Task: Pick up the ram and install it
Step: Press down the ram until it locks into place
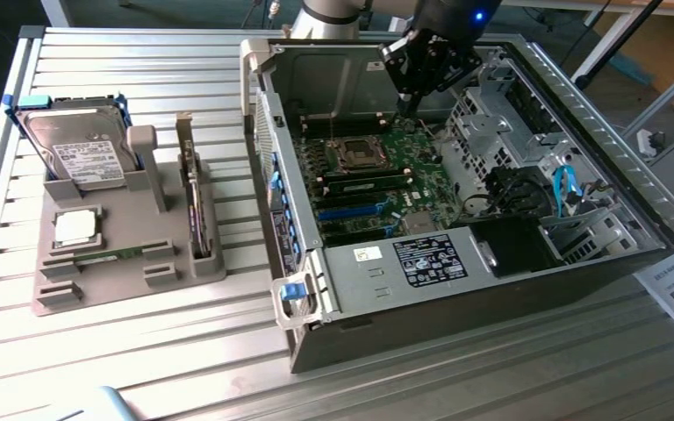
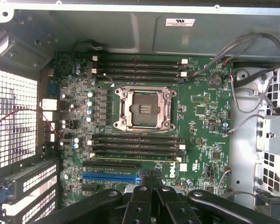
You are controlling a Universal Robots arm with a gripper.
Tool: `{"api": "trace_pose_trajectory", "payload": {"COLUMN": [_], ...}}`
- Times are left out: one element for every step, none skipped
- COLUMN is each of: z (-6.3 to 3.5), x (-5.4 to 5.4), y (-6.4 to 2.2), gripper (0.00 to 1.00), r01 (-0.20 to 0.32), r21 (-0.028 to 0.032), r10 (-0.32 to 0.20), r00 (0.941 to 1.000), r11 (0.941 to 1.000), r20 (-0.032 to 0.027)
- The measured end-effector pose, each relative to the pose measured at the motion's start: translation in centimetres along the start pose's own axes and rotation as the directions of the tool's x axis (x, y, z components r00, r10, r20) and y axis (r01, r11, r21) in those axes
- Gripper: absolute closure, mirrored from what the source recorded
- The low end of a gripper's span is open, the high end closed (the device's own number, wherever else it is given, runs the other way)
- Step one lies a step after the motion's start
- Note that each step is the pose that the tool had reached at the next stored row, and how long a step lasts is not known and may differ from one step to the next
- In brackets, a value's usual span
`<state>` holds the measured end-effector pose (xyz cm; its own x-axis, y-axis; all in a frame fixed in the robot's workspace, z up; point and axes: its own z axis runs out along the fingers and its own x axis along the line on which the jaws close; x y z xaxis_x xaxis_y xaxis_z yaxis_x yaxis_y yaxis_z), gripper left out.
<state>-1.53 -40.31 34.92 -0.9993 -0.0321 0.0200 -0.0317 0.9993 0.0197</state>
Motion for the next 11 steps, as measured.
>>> {"api": "trace_pose_trajectory", "payload": {"z": [0.0,0.0,0.0,0.01,0.01,0.01,0.01,0.01,0.01,0.01,0.0], "x": [0.0,0.0,0.0,0.0,0.0,0.0,0.0,0.0,0.0,0.0,0.0], "y": [0.0,0.0,0.0,0.0,0.0,0.0,0.0,0.0,0.0,0.0,0.0], "gripper": [0.9,0.9,0.9,0.9,0.9,0.9,0.9,0.9,0.9,0.9,0.9], "r01": [-0.002,-0.004,-0.007,-0.01,-0.012,-0.014,-0.014,-0.014,-0.014,-0.014,-0.014], "r21": [-0.0001,-0.0001,-0.0002,-0.0003,-0.0003,-0.0003,-0.0004,-0.0004,-0.0003,-0.0004,-0.0003], "r10": [0.002,0.004,0.007,0.01,0.012,0.014,0.014,0.014,0.014,0.014,0.014], "r00": [1.0,1.0,1.0,1.0,0.9999,0.9999,0.9999,0.9999,0.9999,0.9999,0.9999], "r11": [1.0,1.0,1.0,1.0,0.9999,0.9999,0.9999,0.9999,0.9999,0.9999,0.9999], "r20": [0.0,0.0001,0.0001,0.0002,0.0003,0.0003,0.0003,0.0003,0.0003,0.0003,0.0003]}}
